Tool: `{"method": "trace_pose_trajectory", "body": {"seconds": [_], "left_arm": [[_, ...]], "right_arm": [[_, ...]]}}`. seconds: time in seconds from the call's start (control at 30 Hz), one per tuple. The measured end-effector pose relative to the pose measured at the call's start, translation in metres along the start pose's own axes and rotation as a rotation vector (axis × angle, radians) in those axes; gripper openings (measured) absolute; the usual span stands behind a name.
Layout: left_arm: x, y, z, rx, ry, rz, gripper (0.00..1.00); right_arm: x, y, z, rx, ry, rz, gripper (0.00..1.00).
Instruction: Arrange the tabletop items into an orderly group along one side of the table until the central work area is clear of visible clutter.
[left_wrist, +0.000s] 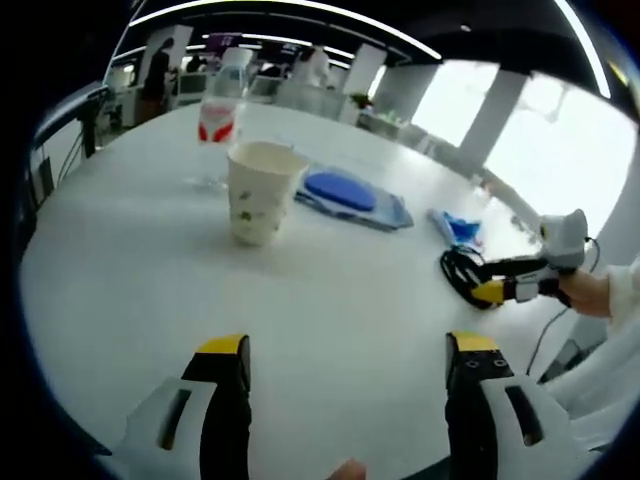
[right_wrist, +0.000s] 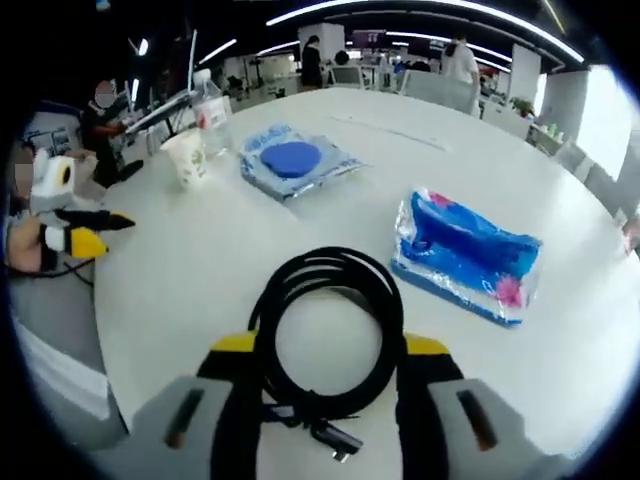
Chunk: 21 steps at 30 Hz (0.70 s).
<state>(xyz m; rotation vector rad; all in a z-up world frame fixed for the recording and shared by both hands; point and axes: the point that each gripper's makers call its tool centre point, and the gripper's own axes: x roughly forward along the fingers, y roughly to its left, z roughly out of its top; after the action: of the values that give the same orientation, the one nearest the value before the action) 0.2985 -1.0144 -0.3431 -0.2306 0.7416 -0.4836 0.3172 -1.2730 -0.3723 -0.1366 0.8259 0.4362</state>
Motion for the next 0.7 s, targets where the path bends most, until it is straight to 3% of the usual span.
{"method": "trace_pose_trajectory", "body": {"seconds": [0.3,0.4,0.7], "left_arm": [[0.001,-0.002,-0.001,-0.005,0.005,-0.01,0.78],[0.001,-0.003,-0.001,-0.008,0.006,-0.012,0.78],[0.002,-0.004,-0.002,-0.002,0.012,-0.018,0.78]], "right_arm": [[-0.016,-0.012,-0.005,0.076,-0.026,-0.013,0.46],[-0.028,-0.019,0.003,0.143,-0.074,-0.024,0.46],[-0.046,-0.047,0.012,0.163,-0.102,-0.063,0.46]]}}
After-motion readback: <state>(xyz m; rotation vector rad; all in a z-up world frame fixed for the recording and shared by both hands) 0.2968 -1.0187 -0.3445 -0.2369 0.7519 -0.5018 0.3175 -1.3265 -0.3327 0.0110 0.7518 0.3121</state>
